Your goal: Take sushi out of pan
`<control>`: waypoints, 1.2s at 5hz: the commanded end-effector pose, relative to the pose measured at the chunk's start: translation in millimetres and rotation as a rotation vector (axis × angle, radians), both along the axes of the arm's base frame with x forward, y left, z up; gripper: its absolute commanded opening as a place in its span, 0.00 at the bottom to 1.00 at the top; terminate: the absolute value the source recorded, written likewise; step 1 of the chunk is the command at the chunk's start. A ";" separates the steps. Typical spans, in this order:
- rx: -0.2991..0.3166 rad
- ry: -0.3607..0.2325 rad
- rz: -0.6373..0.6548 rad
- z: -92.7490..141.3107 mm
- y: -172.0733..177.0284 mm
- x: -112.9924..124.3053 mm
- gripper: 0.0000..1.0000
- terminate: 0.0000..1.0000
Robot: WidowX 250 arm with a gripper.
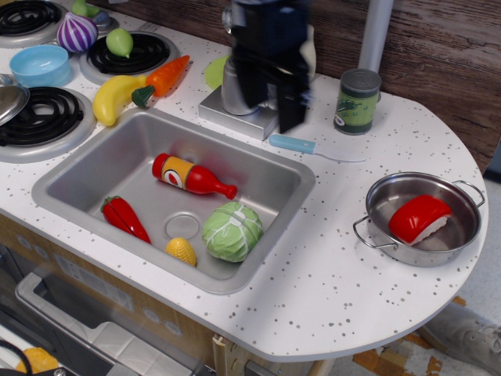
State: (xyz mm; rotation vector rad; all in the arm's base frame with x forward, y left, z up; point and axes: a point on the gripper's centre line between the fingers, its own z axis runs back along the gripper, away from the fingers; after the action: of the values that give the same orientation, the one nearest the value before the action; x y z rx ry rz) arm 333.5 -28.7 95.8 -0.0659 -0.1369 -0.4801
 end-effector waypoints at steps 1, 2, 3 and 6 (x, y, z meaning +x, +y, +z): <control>-0.023 -0.125 -0.020 12.2 -70.2 16.0 1.00 0.00; -0.054 -0.193 0.024 -10.7 -115.6 23.3 1.00 0.00; -0.058 -0.215 0.047 -18.0 -129.4 33.3 1.00 0.00; -0.028 -0.218 0.086 -35.4 -121.5 35.1 1.00 0.00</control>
State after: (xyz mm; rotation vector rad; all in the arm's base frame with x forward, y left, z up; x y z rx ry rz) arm 361.5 -147.4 42.3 -0.0267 -0.3277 -0.4120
